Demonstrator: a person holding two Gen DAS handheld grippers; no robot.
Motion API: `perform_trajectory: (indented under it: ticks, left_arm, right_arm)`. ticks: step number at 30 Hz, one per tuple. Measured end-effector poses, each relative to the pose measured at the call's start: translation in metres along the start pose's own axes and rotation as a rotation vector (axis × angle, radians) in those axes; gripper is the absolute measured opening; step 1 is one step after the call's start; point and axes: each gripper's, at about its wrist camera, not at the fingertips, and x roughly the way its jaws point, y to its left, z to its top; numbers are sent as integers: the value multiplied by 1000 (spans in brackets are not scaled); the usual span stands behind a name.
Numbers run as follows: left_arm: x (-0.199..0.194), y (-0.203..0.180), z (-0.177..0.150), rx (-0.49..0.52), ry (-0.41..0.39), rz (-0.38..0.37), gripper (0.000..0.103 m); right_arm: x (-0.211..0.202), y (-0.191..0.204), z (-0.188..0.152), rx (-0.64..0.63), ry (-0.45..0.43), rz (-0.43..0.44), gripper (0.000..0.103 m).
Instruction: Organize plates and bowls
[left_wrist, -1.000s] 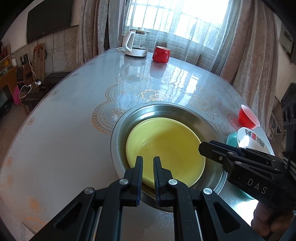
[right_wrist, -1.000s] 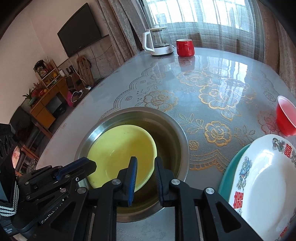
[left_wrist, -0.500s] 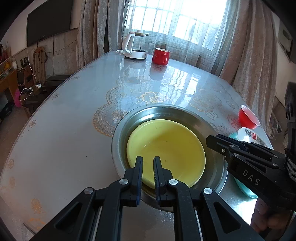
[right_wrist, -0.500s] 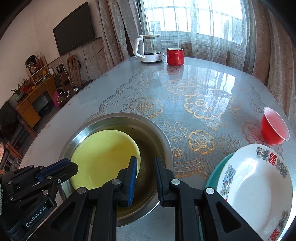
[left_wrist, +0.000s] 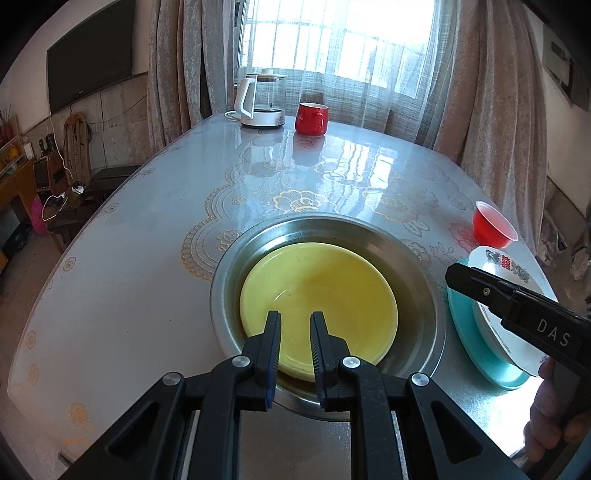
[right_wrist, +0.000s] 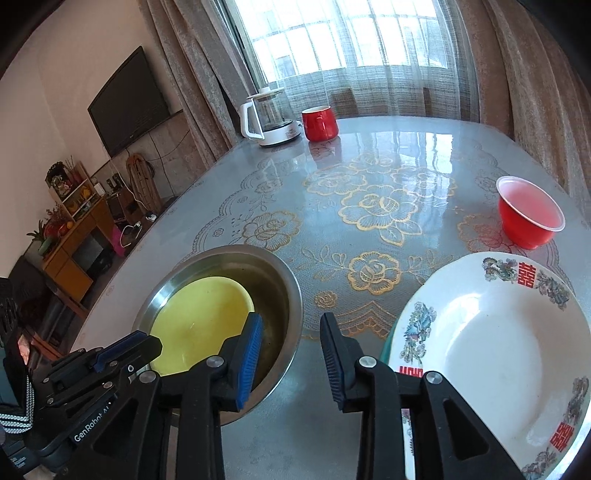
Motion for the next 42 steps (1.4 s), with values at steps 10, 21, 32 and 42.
perform_trajectory:
  ticks: [10,21,32,42]
  left_arm:
    - [-10,-30,4,109,-55,12,20]
    - [-12,-62,6,194,-72,-16,20]
    - [-11,-91,5,262,-75,-48,22]
    - [-12,-113,10,315,-89,-58,24]
  right_arm:
    - [-29,-47,-1,138,-59,-25,38]
    - [-49,-91,-5,232,-96,-78,39]
    - [-70,-129,-14,311,-127,-127,39]
    - [-82,-156,-17,368,-145,-158,39]
